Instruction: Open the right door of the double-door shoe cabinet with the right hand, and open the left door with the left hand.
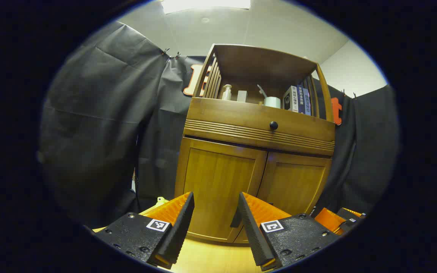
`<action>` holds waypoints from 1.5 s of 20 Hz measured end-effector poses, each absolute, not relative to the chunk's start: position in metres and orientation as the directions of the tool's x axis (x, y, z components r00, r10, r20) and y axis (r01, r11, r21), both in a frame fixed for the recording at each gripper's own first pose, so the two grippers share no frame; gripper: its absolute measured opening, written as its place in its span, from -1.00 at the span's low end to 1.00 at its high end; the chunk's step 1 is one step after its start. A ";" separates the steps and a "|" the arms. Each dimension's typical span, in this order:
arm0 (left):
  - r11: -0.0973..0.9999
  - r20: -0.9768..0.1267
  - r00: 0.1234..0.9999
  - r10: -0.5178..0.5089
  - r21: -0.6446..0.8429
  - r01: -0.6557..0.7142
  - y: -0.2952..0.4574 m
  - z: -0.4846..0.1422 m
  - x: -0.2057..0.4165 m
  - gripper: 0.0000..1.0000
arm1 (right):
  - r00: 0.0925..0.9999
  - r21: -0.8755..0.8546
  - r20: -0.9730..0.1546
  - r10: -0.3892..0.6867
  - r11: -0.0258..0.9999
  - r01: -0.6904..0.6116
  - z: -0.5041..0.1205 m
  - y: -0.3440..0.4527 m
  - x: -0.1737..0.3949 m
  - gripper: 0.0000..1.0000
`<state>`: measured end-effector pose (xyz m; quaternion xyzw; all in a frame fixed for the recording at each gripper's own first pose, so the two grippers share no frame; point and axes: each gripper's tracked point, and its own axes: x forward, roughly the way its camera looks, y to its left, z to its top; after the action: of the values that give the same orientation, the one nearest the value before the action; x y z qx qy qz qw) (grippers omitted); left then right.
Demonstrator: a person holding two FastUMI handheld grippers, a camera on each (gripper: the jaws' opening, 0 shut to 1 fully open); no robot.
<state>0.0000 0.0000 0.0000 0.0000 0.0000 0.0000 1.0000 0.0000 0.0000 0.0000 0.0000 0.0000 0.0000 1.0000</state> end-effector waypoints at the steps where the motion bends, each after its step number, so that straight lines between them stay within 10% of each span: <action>1: 1.000 -0.005 1.000 0.006 0.001 -0.006 0.002 -0.001 0.002 0.60 | 1.000 -0.008 0.001 -0.004 1.000 0.004 -0.001 -0.002 0.001 0.51; 6: 0.999 -0.005 0.999 0.046 0.013 -0.046 0.013 -0.003 0.007 0.32 | 1.000 -0.044 -0.002 -0.007 0.999 0.007 -0.001 -0.002 0.009 0.51; 20: 0.995 0.022 0.996 0.088 0.054 -0.089 0.035 0.007 0.007 0.34 | 1.000 -0.100 0.002 0.023 0.995 -0.023 -0.012 0.006 0.047 0.55; 30: 0.943 0.030 0.950 0.309 0.121 -0.311 0.116 0.018 -0.018 0.46 | 0.982 -0.175 -0.136 0.134 0.972 -0.157 -0.083 0.044 0.150 0.55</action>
<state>-0.0183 0.1162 0.0179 0.0624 -0.0053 0.1573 0.9856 0.1501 0.0444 -0.0831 -0.0931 0.0618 0.0733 0.9910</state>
